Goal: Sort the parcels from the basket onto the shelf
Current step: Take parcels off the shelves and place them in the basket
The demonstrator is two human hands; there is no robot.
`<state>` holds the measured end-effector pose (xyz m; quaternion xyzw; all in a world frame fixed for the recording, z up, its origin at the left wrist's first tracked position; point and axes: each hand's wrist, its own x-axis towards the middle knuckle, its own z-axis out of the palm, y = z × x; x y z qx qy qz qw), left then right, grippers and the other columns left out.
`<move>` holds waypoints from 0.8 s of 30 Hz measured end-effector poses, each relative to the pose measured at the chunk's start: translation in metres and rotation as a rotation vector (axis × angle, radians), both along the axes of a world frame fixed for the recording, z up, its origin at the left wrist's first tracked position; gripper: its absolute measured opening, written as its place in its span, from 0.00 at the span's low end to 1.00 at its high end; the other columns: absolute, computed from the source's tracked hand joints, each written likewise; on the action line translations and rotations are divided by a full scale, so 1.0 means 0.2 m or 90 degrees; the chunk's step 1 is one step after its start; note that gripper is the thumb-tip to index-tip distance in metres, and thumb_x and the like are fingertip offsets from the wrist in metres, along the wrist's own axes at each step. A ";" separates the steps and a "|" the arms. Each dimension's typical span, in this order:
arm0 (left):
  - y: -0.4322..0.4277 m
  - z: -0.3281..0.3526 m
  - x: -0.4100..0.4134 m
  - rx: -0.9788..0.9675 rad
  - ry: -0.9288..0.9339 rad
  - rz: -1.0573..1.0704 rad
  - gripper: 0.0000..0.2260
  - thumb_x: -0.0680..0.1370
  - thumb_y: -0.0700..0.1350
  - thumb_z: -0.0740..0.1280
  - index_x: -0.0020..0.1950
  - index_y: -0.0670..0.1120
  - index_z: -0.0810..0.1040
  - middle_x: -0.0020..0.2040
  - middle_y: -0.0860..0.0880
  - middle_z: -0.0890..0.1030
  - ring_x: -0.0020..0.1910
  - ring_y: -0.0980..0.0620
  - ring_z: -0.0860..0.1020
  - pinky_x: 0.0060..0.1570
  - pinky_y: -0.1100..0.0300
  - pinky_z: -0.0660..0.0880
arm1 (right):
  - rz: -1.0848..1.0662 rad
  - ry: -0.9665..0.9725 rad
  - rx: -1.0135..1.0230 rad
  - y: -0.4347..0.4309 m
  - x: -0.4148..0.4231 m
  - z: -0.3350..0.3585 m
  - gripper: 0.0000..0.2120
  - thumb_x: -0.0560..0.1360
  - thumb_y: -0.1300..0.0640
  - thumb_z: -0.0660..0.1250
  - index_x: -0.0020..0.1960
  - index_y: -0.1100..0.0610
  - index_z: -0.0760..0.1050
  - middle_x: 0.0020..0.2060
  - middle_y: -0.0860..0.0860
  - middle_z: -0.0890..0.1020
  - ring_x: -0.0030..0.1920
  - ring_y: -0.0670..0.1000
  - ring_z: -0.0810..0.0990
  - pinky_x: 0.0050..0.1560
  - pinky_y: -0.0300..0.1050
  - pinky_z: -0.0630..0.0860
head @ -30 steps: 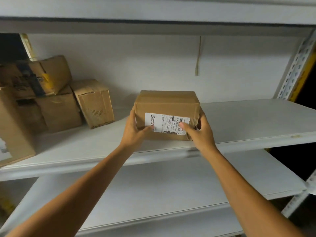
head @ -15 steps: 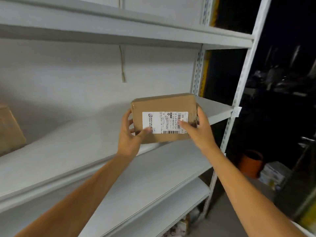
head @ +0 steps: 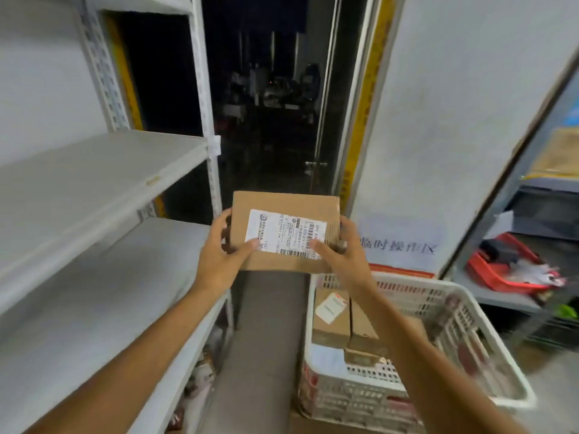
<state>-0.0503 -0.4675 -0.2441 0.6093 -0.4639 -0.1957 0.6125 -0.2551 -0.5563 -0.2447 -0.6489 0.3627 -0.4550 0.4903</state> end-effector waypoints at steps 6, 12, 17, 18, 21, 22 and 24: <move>-0.25 -0.29 -0.49 0.146 0.143 -0.140 0.33 0.71 0.43 0.75 0.71 0.58 0.64 0.66 0.51 0.75 0.61 0.52 0.75 0.60 0.52 0.74 | -0.146 0.075 0.065 -0.01 -0.58 -0.17 0.29 0.72 0.57 0.74 0.67 0.49 0.65 0.48 0.38 0.77 0.45 0.40 0.82 0.41 0.36 0.80; -0.44 -0.54 -0.92 0.240 0.162 -0.233 0.30 0.73 0.40 0.73 0.68 0.59 0.64 0.64 0.51 0.77 0.59 0.53 0.77 0.50 0.62 0.77 | -0.213 0.055 0.160 -0.05 -1.04 -0.42 0.30 0.71 0.60 0.74 0.70 0.55 0.65 0.55 0.52 0.82 0.51 0.51 0.83 0.52 0.51 0.81; -0.63 -0.66 -1.15 0.297 0.105 -0.266 0.30 0.72 0.41 0.73 0.70 0.57 0.66 0.66 0.51 0.75 0.62 0.52 0.75 0.59 0.52 0.76 | -0.235 0.029 0.227 -0.17 -1.32 -0.61 0.31 0.71 0.59 0.74 0.70 0.52 0.64 0.58 0.53 0.80 0.55 0.52 0.82 0.53 0.51 0.81; -0.66 -0.69 -1.19 0.309 0.103 -0.268 0.30 0.72 0.41 0.73 0.69 0.58 0.66 0.67 0.51 0.75 0.63 0.52 0.75 0.60 0.50 0.75 | -0.233 0.029 0.239 -0.20 -1.36 -0.65 0.30 0.72 0.59 0.74 0.69 0.52 0.64 0.57 0.52 0.80 0.55 0.52 0.82 0.52 0.50 0.81; -0.72 -0.77 -1.28 0.339 0.122 -0.260 0.31 0.73 0.40 0.72 0.71 0.57 0.64 0.68 0.51 0.74 0.65 0.51 0.73 0.60 0.51 0.75 | -0.230 0.040 0.262 -0.29 -1.45 -0.74 0.31 0.72 0.59 0.73 0.70 0.53 0.63 0.56 0.50 0.80 0.54 0.51 0.82 0.53 0.52 0.81; -0.75 -0.80 -1.31 0.351 0.130 -0.252 0.30 0.74 0.39 0.72 0.71 0.57 0.64 0.68 0.51 0.74 0.64 0.51 0.74 0.58 0.52 0.76 | -0.225 0.045 0.272 -0.33 -1.48 -0.77 0.31 0.72 0.59 0.73 0.70 0.54 0.63 0.56 0.51 0.80 0.54 0.50 0.82 0.53 0.51 0.81; -0.80 -0.85 -1.35 0.377 0.148 -0.243 0.29 0.74 0.39 0.71 0.68 0.60 0.65 0.66 0.51 0.75 0.62 0.51 0.76 0.51 0.57 0.78 | -0.214 0.047 0.293 -0.39 -1.51 -0.82 0.31 0.72 0.59 0.73 0.71 0.55 0.63 0.58 0.52 0.79 0.54 0.50 0.81 0.54 0.49 0.81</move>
